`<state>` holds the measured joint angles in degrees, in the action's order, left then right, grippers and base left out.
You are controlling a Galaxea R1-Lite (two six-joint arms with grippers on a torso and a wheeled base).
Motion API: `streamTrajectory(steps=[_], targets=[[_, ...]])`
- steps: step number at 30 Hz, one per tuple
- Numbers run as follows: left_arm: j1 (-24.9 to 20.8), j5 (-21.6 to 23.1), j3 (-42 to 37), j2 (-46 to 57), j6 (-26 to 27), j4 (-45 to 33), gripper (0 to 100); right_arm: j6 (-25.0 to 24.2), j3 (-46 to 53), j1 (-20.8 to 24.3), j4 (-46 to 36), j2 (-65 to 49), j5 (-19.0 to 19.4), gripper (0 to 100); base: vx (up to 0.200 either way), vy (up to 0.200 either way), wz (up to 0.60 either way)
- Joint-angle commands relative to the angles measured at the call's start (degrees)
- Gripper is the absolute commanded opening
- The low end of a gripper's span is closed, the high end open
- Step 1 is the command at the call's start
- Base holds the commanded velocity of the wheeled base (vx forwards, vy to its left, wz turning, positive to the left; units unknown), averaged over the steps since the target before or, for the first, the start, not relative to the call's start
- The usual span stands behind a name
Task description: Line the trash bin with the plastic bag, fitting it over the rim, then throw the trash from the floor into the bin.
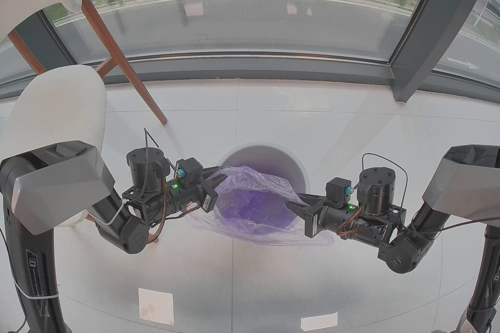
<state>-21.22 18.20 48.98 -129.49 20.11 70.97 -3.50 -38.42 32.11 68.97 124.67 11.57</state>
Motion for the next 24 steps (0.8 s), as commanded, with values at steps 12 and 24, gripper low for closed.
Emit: streamTrajectory(steps=[12, 24], targets=[[-1.3, 0.3, 0.4, 0.9, -0.6, 0.2, 0, -0.3, -0.1, -0.3, 0.6, 0.0, 0.0, 0, 0.1, 0.0, 0.0], [-2.8, -2.9, 2.2, 2.0, -5.7, 1.0, 0, -2.2, 0.3, -3.8, 1.6, -0.4, 2.3, 0, 0.2, 0.0, 0.0]])
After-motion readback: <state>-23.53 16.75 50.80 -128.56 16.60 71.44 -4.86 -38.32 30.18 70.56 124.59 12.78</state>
